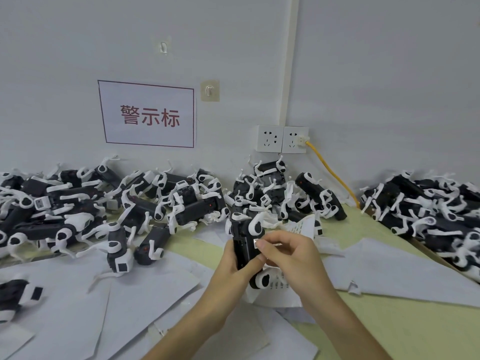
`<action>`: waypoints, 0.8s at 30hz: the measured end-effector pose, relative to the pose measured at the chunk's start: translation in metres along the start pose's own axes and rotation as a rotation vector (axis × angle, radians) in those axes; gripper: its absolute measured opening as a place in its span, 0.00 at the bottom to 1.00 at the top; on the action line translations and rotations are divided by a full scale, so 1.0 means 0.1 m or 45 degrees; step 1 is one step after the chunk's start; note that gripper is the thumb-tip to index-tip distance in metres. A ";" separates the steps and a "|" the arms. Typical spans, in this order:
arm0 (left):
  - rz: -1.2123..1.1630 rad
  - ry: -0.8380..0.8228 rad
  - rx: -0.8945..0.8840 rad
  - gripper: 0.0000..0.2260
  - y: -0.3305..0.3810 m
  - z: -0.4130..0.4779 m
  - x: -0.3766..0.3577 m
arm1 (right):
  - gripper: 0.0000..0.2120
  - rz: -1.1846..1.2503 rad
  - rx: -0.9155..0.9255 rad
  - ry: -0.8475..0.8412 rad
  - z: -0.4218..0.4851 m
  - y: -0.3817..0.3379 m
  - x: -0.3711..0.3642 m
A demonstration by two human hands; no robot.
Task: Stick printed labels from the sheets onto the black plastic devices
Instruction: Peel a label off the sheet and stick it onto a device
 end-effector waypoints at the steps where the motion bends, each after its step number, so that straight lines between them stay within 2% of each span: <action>1: 0.011 0.006 -0.008 0.15 0.01 0.00 0.00 | 0.03 -0.008 -0.002 0.004 -0.01 0.01 0.00; 16: 0.141 0.054 -0.092 0.14 0.06 -0.02 -0.01 | 0.02 -0.031 0.031 0.093 -0.02 0.00 0.03; 24: 0.186 0.045 -0.108 0.12 0.05 -0.04 -0.01 | 0.08 -0.045 0.051 0.145 -0.04 0.01 0.04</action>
Point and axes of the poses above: each hand's wrist, its own z-axis towards the middle knuckle, its own x-axis out of the back of the hand, y = z × x, the point moved 9 cm from there along z, towards the middle knuckle, and after that the axes turned 4 degrees about x, right-handed, at the moved point
